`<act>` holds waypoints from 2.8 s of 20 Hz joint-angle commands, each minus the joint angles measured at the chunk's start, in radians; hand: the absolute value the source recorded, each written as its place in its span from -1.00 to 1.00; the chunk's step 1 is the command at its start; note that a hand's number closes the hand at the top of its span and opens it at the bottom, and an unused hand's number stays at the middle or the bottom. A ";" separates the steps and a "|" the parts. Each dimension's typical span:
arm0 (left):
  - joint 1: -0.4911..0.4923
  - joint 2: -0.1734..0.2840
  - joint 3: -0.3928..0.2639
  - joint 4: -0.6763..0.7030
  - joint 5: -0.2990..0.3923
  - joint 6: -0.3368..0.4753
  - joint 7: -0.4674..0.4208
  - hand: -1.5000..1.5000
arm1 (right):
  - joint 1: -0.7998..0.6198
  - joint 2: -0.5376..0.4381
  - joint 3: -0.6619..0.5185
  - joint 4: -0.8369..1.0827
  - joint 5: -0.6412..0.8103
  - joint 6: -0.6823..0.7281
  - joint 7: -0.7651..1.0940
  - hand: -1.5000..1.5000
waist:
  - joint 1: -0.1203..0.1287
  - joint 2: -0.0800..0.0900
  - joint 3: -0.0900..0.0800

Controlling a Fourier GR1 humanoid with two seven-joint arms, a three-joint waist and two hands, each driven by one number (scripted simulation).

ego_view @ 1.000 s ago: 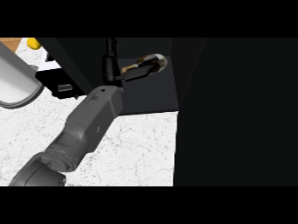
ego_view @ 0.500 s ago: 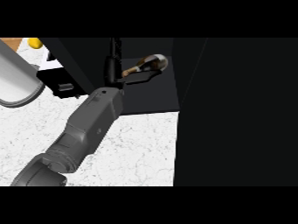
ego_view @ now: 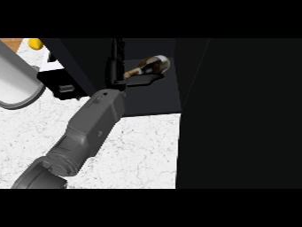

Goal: Pick up the wine, place it into the cabinet and close the cabinet

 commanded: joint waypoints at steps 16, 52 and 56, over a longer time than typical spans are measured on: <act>0.309 0.002 -0.401 -0.379 0.310 0.083 0.063 -1.00 | -0.008 -0.006 -0.010 -0.067 0.017 -0.042 0.051 -1.00 | 0.037 -0.016 -0.002; 1.077 0.296 -0.900 -1.715 0.041 0.555 0.300 -1.00 | -0.005 -0.027 -0.020 -0.081 -0.080 -0.023 0.127 -1.00 | 0.077 -0.016 -0.002; 1.173 0.393 -0.885 -1.779 0.065 0.459 0.259 -1.00 | 0.079 -0.062 -0.044 -0.101 -0.151 0.074 0.097 1.00 | 0.073 -0.017 -0.001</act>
